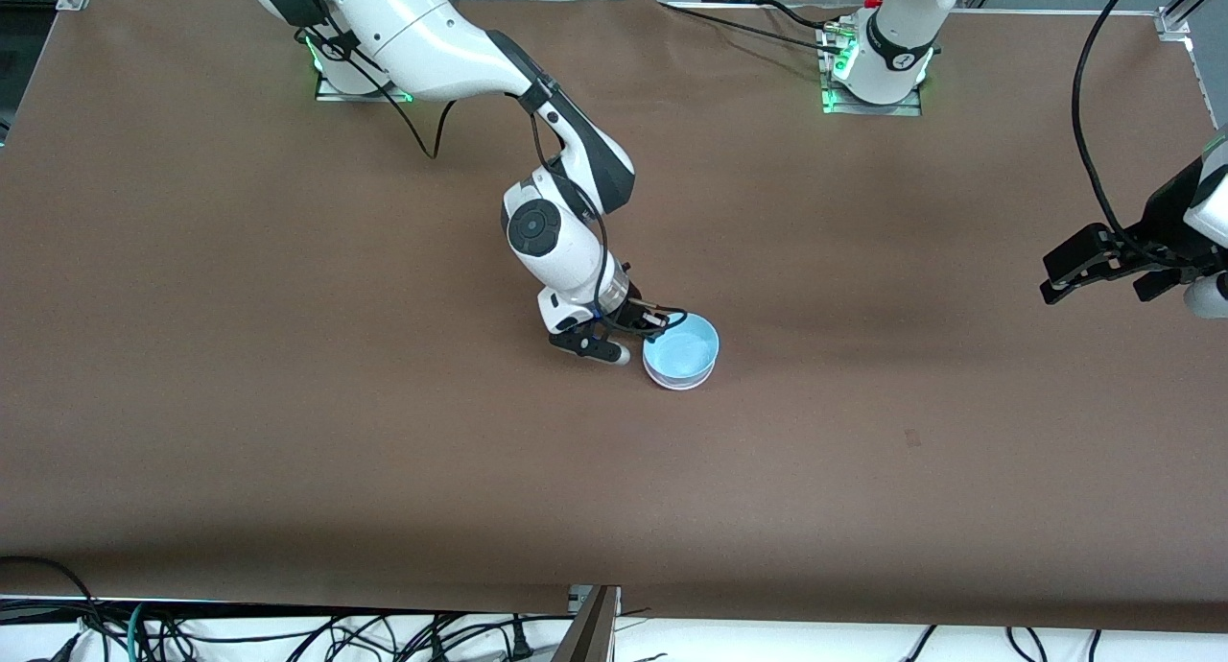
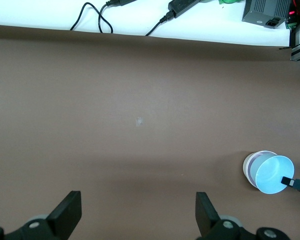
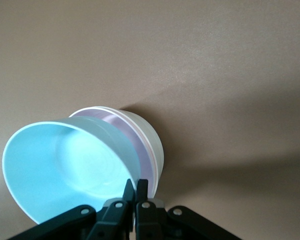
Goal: Stack pink and blue bowls on white bowl
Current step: 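Open the right gripper to release the blue bowl on the stack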
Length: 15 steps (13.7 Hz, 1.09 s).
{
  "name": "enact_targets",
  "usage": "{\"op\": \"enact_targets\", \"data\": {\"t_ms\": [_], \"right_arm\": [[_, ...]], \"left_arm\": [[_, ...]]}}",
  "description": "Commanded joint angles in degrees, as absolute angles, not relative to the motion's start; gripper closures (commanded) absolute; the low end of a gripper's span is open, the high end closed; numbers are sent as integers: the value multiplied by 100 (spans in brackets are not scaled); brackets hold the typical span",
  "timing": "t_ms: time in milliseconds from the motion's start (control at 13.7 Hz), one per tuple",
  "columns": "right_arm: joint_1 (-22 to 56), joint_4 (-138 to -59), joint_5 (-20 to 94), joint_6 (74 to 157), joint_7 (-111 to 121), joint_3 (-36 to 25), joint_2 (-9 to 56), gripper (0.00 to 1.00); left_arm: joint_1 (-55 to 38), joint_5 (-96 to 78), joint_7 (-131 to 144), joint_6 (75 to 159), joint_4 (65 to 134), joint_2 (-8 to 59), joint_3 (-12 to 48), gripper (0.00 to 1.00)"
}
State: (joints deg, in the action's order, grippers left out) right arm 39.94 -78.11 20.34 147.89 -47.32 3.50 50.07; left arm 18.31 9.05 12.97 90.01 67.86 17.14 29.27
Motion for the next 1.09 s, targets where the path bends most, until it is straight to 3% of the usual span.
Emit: {"op": "enact_targets", "data": {"t_ms": [0,583,655,728,1019], "right_arm": [[3999,-7664,1960,14617,-4720,316,5062,100],[3973,-7462,2004,14212,-4720,316,5071,100],[3964,-7471,2021,14212,-4737,316,5080,89],[3964,-7462,2021,14229,-4763,316,5080,1],[3929,-7453,2083,14151,-4773,282,5045,0]], "left_arm": [[1767,1011,1327,9044,6838,1679,2865,0],[1731,1002,1547,9044,6855,1679,2848,0],[1749,1002,1547,9044,6855,1696,2848,0],[1766,1002,1538,9044,6855,1696,2839,0],[1775,1002,1538,9044,6855,1696,2821,0]]}}
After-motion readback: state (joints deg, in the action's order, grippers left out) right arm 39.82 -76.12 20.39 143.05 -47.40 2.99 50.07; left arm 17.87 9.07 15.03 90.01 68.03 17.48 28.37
